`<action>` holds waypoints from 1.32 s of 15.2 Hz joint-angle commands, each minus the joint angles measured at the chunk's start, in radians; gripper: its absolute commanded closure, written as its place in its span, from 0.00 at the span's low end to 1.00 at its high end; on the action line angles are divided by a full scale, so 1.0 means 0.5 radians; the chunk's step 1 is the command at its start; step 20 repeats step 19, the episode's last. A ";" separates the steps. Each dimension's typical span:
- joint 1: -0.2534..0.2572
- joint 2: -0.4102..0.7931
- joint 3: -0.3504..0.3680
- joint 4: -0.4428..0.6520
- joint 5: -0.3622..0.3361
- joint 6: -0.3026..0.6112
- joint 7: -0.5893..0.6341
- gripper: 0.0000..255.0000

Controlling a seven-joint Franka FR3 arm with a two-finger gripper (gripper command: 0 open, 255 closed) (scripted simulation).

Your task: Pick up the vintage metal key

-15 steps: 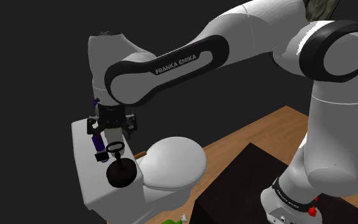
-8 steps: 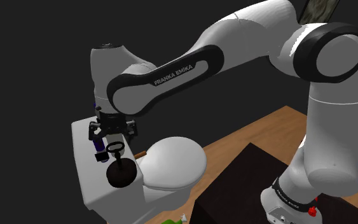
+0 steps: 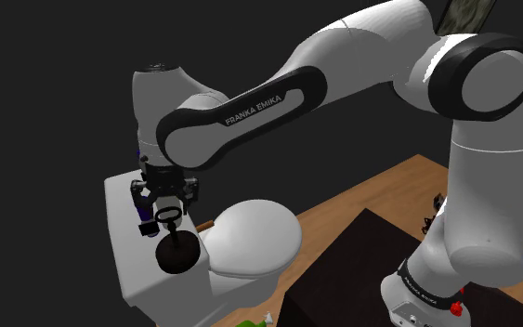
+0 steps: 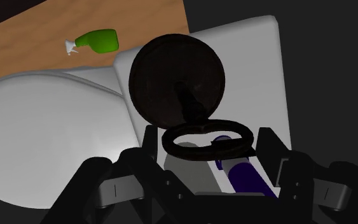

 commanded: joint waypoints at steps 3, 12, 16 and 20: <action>-0.002 -0.009 0.003 0.014 0.006 -0.024 -0.003 1.00; -0.010 -0.082 0.023 0.163 0.047 -0.237 -0.018 1.00; -0.010 -0.104 0.029 0.243 0.059 -0.336 -0.021 1.00; -0.009 -0.109 0.031 0.267 0.062 -0.365 -0.022 1.00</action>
